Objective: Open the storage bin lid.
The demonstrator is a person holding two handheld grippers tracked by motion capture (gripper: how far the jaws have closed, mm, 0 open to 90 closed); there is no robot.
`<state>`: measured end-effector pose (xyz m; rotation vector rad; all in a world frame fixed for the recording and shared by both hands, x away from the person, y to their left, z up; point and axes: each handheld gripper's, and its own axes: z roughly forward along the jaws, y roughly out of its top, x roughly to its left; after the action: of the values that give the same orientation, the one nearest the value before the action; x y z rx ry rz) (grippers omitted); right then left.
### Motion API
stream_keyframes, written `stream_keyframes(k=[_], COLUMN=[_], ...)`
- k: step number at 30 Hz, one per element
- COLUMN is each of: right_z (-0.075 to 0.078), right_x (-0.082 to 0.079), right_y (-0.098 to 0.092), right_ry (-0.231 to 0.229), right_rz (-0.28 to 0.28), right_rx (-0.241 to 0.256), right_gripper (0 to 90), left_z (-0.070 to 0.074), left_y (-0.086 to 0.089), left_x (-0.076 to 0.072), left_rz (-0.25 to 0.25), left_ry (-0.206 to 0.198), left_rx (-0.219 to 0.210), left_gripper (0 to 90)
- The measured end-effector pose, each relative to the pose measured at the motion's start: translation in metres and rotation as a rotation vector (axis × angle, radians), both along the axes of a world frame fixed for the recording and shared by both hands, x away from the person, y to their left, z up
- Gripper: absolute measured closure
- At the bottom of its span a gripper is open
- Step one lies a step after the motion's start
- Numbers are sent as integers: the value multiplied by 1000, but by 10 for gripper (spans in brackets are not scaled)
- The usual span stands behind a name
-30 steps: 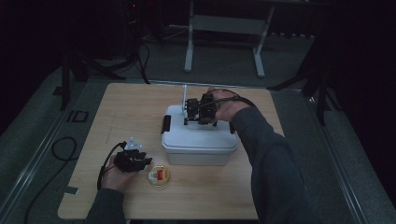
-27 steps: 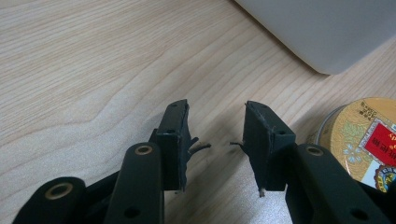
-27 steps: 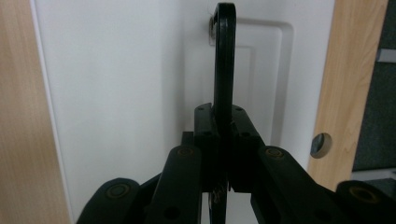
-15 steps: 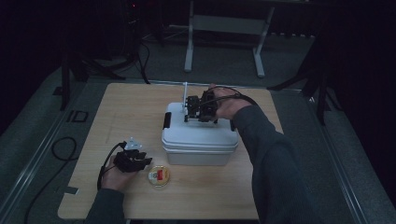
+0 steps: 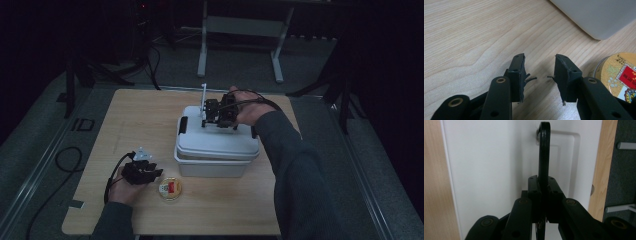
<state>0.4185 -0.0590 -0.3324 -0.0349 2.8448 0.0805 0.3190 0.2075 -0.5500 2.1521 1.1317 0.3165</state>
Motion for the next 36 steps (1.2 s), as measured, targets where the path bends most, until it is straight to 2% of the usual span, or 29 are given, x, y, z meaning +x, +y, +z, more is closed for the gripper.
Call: stream_keyframes(k=[11,29,36], right_z=[6,17,15], right_x=[1,1,2], right_y=[-12,-33,-41], right_ry=[-15,-30,-30], right_rz=[-21,-64,-71], right_rx=[9,-6,-12], right_gripper=[845,844,844], left_z=[0,0,0], left_y=[0,0,0], left_x=[0,0,0], left_rz=[-2,-1,0], left_ry=[0,0,1], left_rx=[2,1,-2], left_gripper=[609,609,609])
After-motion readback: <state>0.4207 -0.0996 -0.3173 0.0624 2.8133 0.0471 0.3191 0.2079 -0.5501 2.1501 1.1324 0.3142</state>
